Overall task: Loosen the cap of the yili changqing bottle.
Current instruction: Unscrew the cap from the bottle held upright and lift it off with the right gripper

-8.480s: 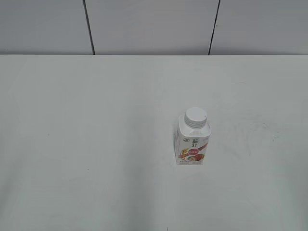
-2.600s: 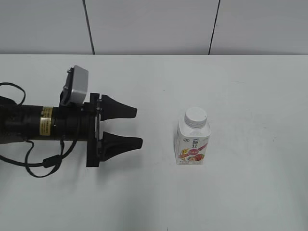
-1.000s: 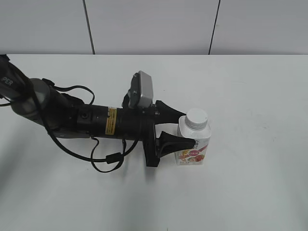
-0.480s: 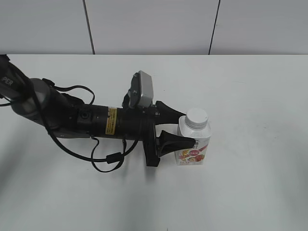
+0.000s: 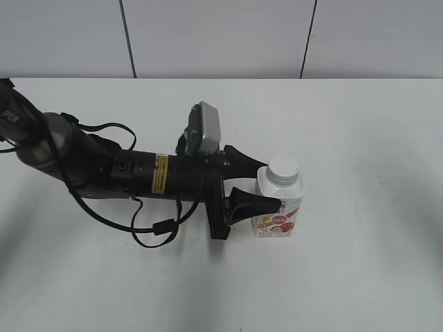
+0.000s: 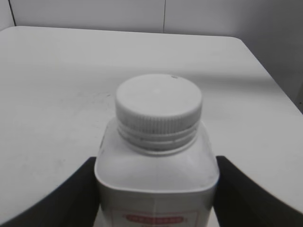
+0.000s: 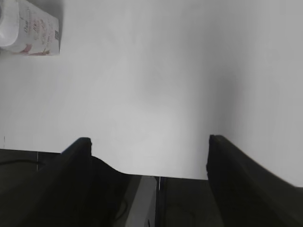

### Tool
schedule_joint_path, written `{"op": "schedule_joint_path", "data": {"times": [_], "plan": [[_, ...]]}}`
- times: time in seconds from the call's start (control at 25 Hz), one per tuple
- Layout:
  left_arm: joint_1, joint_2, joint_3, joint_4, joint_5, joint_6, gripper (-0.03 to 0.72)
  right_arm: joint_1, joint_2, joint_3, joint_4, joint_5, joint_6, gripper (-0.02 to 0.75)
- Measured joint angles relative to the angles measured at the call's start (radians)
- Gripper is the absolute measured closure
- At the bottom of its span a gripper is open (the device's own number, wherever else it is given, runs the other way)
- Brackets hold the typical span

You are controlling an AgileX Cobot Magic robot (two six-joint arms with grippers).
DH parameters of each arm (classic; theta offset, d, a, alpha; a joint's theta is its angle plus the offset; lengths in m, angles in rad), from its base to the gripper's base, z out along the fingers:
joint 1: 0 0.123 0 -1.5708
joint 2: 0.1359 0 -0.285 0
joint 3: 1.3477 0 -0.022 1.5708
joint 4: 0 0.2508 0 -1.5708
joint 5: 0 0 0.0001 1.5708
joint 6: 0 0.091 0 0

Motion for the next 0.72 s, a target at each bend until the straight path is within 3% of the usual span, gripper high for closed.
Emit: {"op": "schedule_joint_path", "data": {"times": [0.32,0.72], "plan": [[0.000,0.000,0.000,0.000,0.000,0.000,0.255,0.000,0.246,-0.164,0.001,0.073,0.016,0.263],[0.000,0.000,0.000,0.000,-0.001,0.000,0.255,0.015,0.438,-0.267,0.026,0.077,0.017,0.278]]}}
